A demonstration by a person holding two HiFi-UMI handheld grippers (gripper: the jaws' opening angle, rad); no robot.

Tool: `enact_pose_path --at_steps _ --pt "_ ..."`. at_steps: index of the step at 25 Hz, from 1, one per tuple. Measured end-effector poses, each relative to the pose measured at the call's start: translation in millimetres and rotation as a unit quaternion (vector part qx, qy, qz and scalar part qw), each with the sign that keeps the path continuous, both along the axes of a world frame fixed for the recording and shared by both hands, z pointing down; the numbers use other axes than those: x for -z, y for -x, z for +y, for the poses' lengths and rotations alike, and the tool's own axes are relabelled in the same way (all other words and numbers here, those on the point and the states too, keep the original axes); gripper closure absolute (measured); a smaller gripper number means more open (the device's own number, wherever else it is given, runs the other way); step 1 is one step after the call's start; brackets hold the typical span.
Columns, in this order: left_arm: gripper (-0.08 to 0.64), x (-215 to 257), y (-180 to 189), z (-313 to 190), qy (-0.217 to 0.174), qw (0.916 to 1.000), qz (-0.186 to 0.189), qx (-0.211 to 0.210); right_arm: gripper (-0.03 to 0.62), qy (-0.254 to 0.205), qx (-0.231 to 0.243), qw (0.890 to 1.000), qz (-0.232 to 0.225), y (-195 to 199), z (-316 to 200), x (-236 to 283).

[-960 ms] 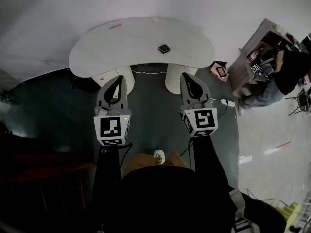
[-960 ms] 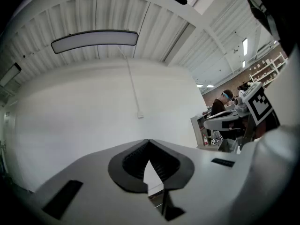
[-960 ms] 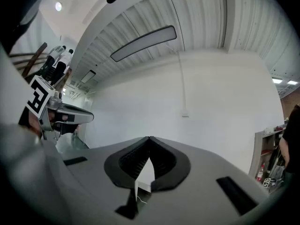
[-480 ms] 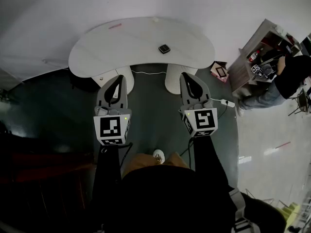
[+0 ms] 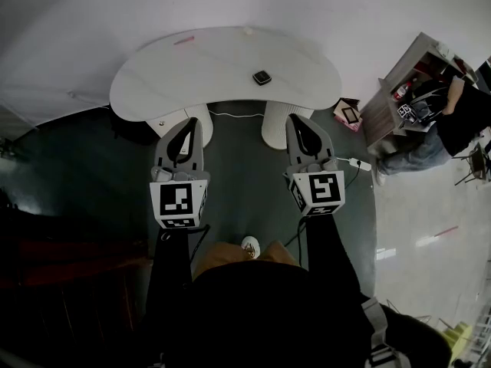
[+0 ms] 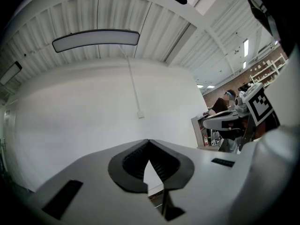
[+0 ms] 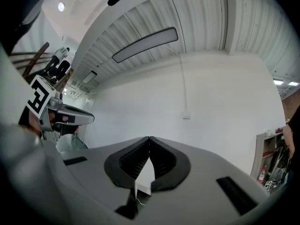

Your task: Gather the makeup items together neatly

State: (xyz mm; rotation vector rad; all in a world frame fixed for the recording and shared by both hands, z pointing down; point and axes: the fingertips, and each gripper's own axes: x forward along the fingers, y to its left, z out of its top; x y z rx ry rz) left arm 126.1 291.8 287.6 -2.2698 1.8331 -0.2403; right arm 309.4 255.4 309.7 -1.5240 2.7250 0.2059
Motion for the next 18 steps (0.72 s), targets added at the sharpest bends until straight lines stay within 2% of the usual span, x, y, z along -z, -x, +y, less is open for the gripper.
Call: enact_pose_path --at_steps 18 --pt "0.546 1.7 2.6 2.8 -0.003 1.0 -0.002 0.004 0.566 -0.001 0.003 1.0 0.001 0.5 1.8 -1.0"
